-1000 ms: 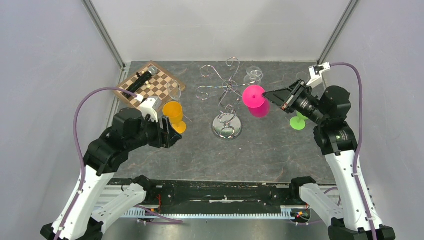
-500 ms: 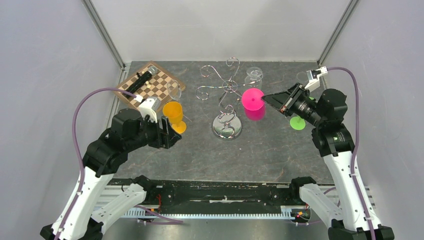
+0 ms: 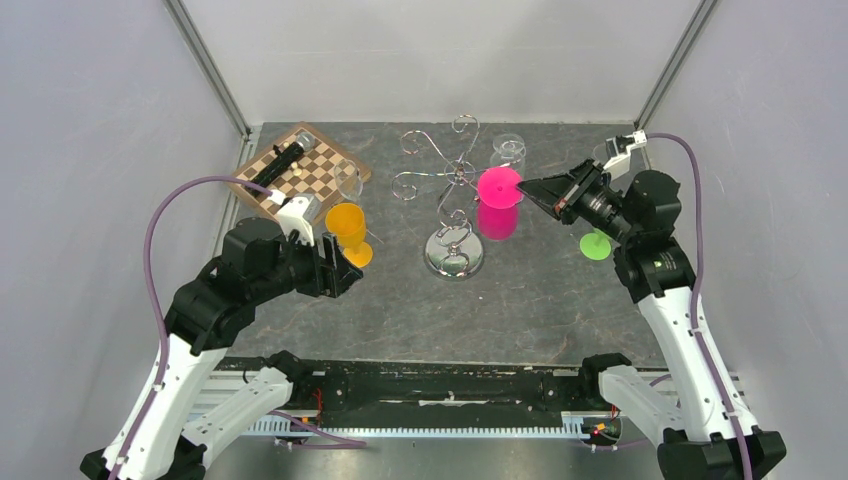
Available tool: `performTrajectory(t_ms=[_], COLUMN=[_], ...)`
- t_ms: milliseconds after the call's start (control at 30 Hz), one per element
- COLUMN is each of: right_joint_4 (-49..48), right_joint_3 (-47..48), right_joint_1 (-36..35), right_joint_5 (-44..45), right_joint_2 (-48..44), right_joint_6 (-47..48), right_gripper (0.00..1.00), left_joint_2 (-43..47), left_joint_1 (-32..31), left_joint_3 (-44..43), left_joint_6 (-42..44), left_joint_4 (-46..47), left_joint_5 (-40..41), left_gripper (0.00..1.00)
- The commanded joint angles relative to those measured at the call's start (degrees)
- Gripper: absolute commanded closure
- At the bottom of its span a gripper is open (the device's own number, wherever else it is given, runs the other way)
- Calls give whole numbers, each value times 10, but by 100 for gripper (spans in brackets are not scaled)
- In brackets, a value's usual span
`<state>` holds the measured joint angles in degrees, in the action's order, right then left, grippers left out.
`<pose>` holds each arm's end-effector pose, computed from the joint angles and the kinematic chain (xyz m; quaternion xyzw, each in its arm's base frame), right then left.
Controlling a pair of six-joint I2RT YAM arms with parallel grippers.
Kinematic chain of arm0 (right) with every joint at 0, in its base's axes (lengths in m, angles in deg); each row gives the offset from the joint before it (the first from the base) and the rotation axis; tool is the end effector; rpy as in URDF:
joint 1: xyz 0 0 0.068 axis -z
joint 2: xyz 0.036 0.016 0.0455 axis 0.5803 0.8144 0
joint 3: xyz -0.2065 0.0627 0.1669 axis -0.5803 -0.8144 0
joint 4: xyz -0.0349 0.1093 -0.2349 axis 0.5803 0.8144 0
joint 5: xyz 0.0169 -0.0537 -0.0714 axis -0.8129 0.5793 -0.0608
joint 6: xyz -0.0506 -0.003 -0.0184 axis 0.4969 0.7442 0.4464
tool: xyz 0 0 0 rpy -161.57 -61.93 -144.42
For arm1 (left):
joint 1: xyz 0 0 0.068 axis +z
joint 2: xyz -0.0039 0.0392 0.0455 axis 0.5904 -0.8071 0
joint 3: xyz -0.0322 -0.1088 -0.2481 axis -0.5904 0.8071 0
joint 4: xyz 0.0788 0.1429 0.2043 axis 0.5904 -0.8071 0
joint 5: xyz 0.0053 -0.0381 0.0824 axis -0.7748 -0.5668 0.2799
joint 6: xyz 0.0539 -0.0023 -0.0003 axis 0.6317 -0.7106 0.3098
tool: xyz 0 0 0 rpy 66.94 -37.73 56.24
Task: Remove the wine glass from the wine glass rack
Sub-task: Pick up the wine glass from the wine rack.
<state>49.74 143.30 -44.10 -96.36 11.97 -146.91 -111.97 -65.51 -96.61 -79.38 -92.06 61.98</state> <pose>0.1899 0.0484 0.3964 0.1498 0.7166 0.5473 0.4056 0.0943 -0.0594 0.3873 0.0924 0.8747 -0.2681 0.3930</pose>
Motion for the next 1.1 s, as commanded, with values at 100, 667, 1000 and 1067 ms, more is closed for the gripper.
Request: performTrajectory(t_ms=[100,667,1000,1067], right_joint_4=[-51,-66,-56,-54], right_joint_3=[17,26,9,6], right_joint_1=[-2,-3,17,23], right_joint_5=[38,69,80,82], right_joint_2=[14,38,12,6], right_joint_6=[-64,-123,-135,-139], right_gripper=[100,100,100,100], left_joint_2=[5,12,11,10], left_joint_1=[1,1,1,1], left_joint_3=[-11,-6,-19,-20], left_joint_6=[-14,-15,-16,-17], left_joint_4=[7,0,-8,-9], left_joint_5=[-6,-5,-9,-9], left_gripper=[30,30,30,30])
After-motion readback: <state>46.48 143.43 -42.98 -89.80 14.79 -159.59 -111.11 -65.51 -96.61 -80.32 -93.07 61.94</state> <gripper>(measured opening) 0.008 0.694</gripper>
